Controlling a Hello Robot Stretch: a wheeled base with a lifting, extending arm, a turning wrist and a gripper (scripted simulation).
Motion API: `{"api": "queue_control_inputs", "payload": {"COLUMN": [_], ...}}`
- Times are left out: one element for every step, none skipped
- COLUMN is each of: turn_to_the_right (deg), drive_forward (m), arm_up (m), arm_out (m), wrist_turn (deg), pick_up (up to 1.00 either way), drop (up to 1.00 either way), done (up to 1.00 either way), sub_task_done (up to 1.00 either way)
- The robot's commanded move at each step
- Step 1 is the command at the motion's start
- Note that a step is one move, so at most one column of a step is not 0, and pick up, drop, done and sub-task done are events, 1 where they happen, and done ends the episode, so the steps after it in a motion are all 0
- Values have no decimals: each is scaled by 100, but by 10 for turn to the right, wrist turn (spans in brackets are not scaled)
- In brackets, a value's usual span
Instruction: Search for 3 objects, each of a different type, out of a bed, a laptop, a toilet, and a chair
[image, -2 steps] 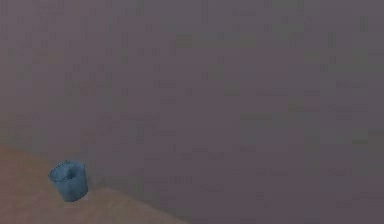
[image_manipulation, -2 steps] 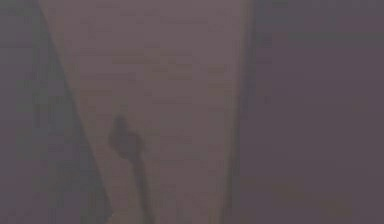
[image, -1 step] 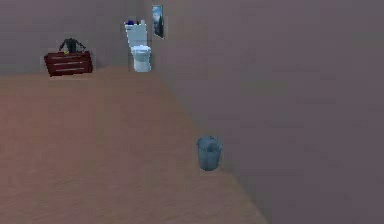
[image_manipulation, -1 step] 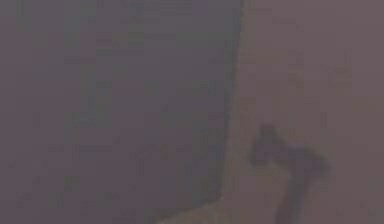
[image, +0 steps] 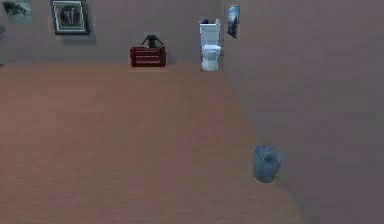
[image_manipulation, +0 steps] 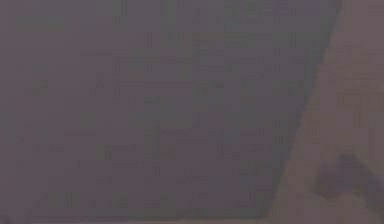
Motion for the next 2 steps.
{"api": "queue_control_inputs", "payload": {"turn_to_the_right": [0, 0], "drive_forward": [100, 80], "arm_up": [0, 0], "arm_out": [0, 0], "wrist_turn": [0, 0], "pick_up": [0, 0], "drop": [0, 0], "done": [0, 0], "sub_task_done": [0, 0]}}
